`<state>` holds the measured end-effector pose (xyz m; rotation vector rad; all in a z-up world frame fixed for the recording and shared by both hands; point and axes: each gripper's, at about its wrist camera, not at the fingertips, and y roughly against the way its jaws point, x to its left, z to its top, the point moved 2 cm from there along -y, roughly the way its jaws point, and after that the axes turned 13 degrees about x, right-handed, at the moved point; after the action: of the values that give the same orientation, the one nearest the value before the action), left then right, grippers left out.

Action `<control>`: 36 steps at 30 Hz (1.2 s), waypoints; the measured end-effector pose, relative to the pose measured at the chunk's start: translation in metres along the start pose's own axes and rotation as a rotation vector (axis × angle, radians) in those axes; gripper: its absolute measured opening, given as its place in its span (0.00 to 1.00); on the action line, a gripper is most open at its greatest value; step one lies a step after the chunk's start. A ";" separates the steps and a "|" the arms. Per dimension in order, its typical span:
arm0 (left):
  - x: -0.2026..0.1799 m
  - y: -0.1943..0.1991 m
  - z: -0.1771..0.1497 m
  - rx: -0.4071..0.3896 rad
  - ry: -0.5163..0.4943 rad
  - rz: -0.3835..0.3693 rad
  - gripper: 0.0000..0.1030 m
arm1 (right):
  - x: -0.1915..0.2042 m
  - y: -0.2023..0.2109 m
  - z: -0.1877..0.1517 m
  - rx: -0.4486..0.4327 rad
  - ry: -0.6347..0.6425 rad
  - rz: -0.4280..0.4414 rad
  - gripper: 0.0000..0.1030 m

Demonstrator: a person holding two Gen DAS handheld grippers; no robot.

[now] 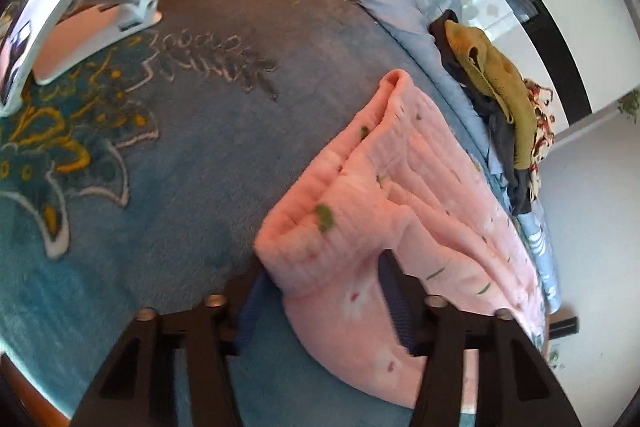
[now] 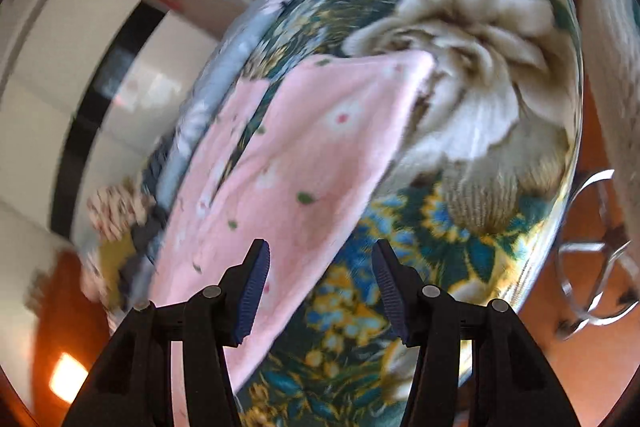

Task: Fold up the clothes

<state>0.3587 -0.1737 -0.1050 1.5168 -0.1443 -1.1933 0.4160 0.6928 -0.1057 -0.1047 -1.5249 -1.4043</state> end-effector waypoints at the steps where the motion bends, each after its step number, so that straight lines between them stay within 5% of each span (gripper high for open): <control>1: 0.001 -0.002 0.001 -0.001 0.002 0.001 0.41 | -0.007 -0.003 0.002 -0.001 -0.030 0.021 0.53; 7: 0.006 -0.003 0.003 -0.029 0.026 -0.058 0.34 | -0.020 -0.020 0.021 -0.031 -0.119 0.152 0.53; 9: 0.005 -0.003 0.004 -0.032 0.023 -0.092 0.25 | -0.020 -0.024 0.025 -0.037 -0.129 0.179 0.43; 11: 0.006 -0.001 0.005 -0.034 0.049 -0.134 0.22 | -0.022 -0.029 0.029 -0.029 -0.168 0.211 0.15; 13: 0.005 0.007 0.007 -0.053 0.060 -0.147 0.15 | -0.021 -0.028 0.031 -0.037 -0.179 0.200 0.04; 23: -0.036 0.091 0.012 -0.189 -0.060 -0.239 0.13 | 0.059 0.068 0.045 -0.233 0.049 0.342 0.03; 28: -0.022 0.087 0.013 -0.117 0.016 -0.304 0.13 | 0.065 0.089 0.052 -0.263 0.067 0.280 0.03; 36: -0.057 0.062 0.067 -0.058 0.129 -0.508 0.13 | 0.164 0.048 0.106 -0.242 0.166 0.137 0.03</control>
<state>0.3137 -0.2025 -0.0116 1.6246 0.3807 -1.4717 0.3063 0.7028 0.0619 -0.2302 -1.1865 -1.4451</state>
